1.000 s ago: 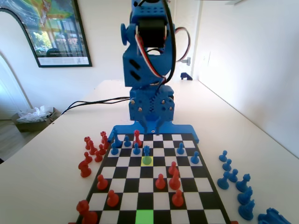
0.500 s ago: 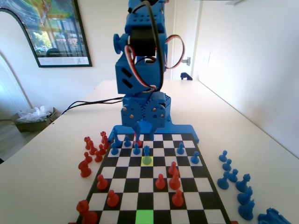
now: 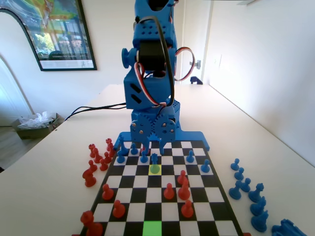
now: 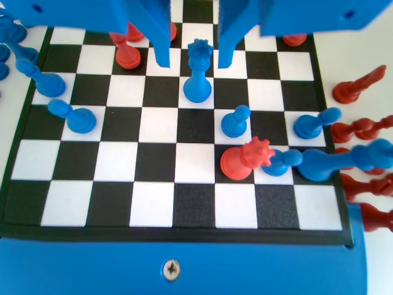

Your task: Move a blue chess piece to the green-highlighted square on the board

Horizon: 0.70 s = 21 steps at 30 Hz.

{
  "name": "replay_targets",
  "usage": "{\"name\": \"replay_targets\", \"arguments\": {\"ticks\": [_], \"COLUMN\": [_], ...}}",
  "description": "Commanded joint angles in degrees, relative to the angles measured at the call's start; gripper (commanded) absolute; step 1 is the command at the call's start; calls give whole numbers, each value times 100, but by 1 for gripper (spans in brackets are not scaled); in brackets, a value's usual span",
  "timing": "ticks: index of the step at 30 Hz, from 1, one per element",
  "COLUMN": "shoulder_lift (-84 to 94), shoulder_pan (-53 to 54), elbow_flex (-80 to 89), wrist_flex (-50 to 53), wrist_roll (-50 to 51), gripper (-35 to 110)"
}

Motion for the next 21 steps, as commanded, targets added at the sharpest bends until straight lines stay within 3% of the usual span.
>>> {"name": "replay_targets", "arguments": {"ticks": [1,21], "shoulder_lift": [35,-413], "shoulder_pan": [44,26], "elbow_flex": [-325,-624], "wrist_flex": [9,-62], "wrist_roll": [-70,-53], "gripper": [11,10]}}
